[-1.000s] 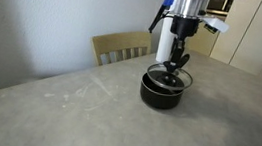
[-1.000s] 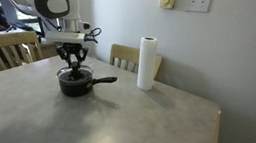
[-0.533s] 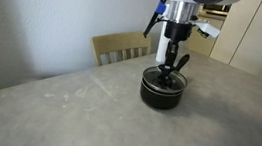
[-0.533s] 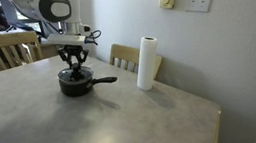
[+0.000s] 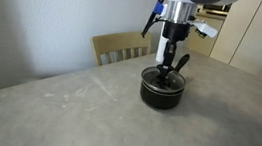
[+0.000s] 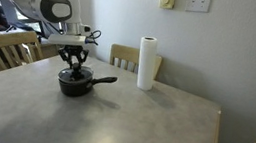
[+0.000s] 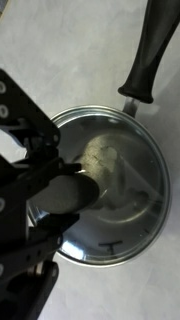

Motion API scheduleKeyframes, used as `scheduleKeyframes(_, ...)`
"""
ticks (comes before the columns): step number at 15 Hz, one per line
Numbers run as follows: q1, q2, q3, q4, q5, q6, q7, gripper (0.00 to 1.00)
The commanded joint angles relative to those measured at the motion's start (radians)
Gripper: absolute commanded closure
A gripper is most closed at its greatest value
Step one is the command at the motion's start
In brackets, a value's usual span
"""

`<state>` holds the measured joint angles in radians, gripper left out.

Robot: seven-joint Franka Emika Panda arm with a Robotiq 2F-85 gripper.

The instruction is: Place the glass lid on the black saucepan

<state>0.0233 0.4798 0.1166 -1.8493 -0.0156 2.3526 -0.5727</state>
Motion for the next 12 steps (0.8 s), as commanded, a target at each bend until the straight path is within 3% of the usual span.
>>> scheduleKeyframes(1,-0.008,0.015,0.011,0.023,-0.023,-0.022,0.008,0.84)
scheduleKeyframes(12,-0.008,0.009,0.012,0.013,-0.04,-0.038,0.002,0.84)
